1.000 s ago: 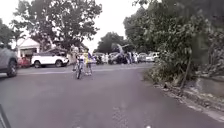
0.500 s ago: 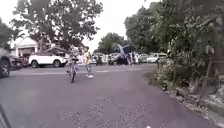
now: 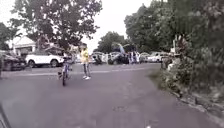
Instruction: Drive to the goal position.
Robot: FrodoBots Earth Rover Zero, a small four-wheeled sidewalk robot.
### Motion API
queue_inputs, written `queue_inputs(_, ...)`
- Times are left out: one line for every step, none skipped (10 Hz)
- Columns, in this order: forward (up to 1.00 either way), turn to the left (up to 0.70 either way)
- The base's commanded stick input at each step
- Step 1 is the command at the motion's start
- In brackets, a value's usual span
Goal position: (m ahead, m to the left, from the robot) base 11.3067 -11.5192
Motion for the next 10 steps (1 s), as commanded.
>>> queue_inputs(1.0, -0.39)
queue_inputs(1.0, -0.16)
queue_inputs(1.0, 0.0)
queue_inputs(1.0, 0.0)
queue_inputs(1.0, 0.0)
queue_inputs(1.0, -0.24)
queue_inputs(1.0, -0.31)
queue_inputs(1.0, -0.14)
queue_inputs(1.0, -0.11)
queue_inputs(1.0, -0.28)
